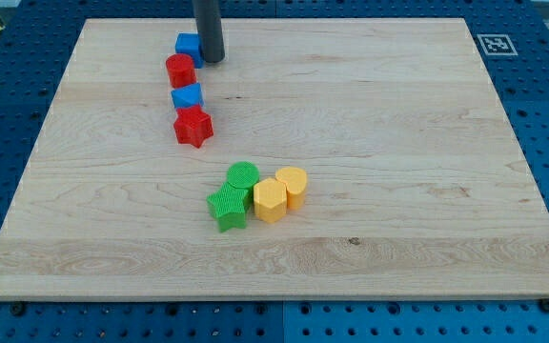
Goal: Place your arm right to the blue triangle
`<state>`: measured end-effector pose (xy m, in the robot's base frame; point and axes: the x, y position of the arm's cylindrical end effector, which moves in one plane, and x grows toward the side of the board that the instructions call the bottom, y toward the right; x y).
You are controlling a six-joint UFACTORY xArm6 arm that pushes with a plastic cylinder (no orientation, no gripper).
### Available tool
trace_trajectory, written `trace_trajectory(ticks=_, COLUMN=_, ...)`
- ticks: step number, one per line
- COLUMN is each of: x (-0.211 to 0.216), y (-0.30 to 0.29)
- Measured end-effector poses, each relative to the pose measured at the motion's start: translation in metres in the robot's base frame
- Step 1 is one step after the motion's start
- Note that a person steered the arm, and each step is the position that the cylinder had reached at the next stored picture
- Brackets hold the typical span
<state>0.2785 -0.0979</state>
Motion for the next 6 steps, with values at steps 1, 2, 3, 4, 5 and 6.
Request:
trace_trajectory(ticks=1, x=0.000, y=-0.001)
trace_trajectory(ticks=2, x=0.002, y=0.036)
trace_trajectory(ticks=3, x=0.008, y=0.075)
trace_trajectory(ticks=4, x=0.008, y=0.077)
trace_trajectory(ticks=5, x=0.011, y=0.077)
trace_trajectory(ticks=6, x=0.040, y=0.077)
